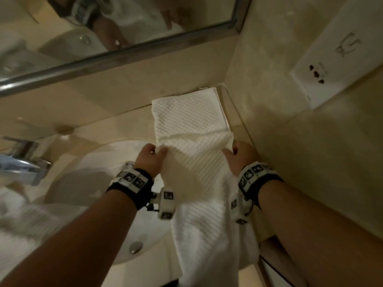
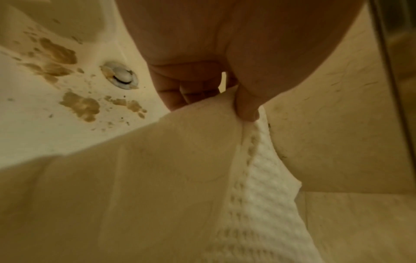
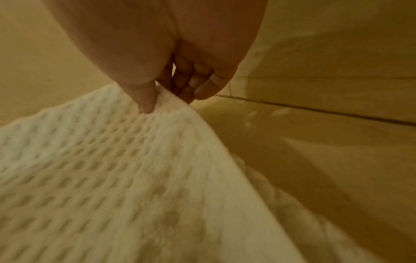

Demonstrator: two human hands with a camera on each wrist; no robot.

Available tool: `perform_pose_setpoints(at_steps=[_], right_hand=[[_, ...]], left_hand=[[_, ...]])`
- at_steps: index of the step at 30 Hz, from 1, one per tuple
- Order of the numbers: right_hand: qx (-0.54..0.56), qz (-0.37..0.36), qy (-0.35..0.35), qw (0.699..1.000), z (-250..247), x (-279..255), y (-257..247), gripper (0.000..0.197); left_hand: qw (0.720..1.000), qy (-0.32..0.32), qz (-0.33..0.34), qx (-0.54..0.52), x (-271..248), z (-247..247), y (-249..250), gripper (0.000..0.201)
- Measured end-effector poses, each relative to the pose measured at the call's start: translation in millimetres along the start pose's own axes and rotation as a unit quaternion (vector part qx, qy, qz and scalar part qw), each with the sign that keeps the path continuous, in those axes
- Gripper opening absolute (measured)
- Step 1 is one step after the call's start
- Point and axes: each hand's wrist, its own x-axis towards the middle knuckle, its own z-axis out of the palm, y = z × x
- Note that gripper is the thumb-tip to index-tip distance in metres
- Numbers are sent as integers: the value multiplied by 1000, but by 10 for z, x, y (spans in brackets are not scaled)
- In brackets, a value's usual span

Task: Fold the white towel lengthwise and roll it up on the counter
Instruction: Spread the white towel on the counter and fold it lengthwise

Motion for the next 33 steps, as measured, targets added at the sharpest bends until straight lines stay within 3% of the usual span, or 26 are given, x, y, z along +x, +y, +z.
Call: perform_pose_setpoints(at_steps=[4,7,11,15,17,24,29,33], right_hand=[[-22,-13,-22,999,-131,130,-70,23],[-62,16,-60,996,-174,-35,38,44],[-102,35,-77,991,-143,-473,350,32],[-119,55,-144,981,-62,-941,640,56],[-124,46,-172,976,3,-1096,745,58],[-125,-6,-202,971,164,-1323,879,39],[-141,-11,-188,972,211,-1564,978,40],[-88,5,-180,980,257,-1875,1157,42]], left_hand=[[999,18,-20,-30,76,-41,99,52],[999,-6,-50,19,-54,3,-1,55],[994,-26,-76,78,-369,117,-407,45],[985,-54,-99,133,-766,180,-810,50],[980,-69,-94,159,-994,225,-945,50],[972,-27,-95,212,-1667,354,-1344,36],[963,-61,-120,234,-1971,330,-1636,41],[958,-85,-112,250,-2192,359,-1837,45]])
